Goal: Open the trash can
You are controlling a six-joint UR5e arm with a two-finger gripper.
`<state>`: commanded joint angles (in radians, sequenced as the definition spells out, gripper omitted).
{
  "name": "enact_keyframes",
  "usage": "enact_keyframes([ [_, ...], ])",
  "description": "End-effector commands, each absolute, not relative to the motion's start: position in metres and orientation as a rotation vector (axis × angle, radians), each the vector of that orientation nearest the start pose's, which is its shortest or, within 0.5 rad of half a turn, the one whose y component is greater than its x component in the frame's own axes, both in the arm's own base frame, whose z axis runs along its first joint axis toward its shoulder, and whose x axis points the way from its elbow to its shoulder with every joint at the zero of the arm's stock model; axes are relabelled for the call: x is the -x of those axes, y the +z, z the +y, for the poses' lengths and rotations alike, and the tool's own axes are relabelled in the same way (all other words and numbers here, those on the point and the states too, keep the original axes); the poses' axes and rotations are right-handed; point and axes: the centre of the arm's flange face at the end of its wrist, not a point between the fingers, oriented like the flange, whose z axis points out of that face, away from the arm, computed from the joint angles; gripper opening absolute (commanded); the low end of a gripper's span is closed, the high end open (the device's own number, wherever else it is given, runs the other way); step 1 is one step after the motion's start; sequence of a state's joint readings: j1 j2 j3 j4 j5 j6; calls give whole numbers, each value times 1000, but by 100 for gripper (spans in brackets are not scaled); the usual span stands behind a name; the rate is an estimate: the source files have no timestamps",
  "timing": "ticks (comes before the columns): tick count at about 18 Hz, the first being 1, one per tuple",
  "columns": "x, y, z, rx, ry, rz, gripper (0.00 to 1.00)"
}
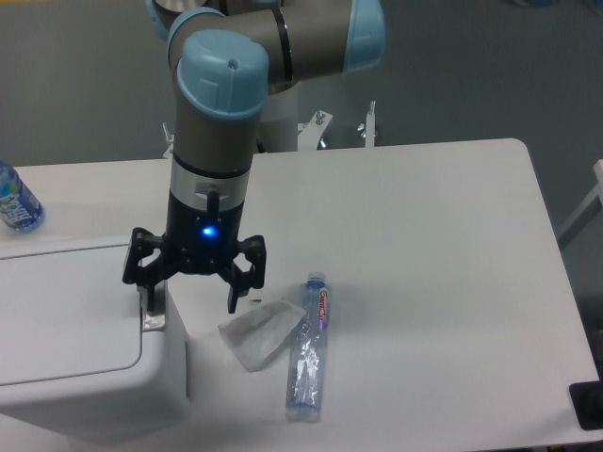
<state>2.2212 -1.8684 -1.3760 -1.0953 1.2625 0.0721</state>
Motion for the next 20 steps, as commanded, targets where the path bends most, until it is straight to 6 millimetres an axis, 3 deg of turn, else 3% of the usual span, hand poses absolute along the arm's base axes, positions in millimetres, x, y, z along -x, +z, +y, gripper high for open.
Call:
enact_keyframes([
  [11, 262, 473, 609, 2606, -172, -698, 100],
  [14, 265, 484, 607, 2589, -159, -694, 100],
  [16, 274, 501, 602, 2559, -135, -696, 100],
  [20, 317, 523, 582, 2505, -78, -743, 100],
])
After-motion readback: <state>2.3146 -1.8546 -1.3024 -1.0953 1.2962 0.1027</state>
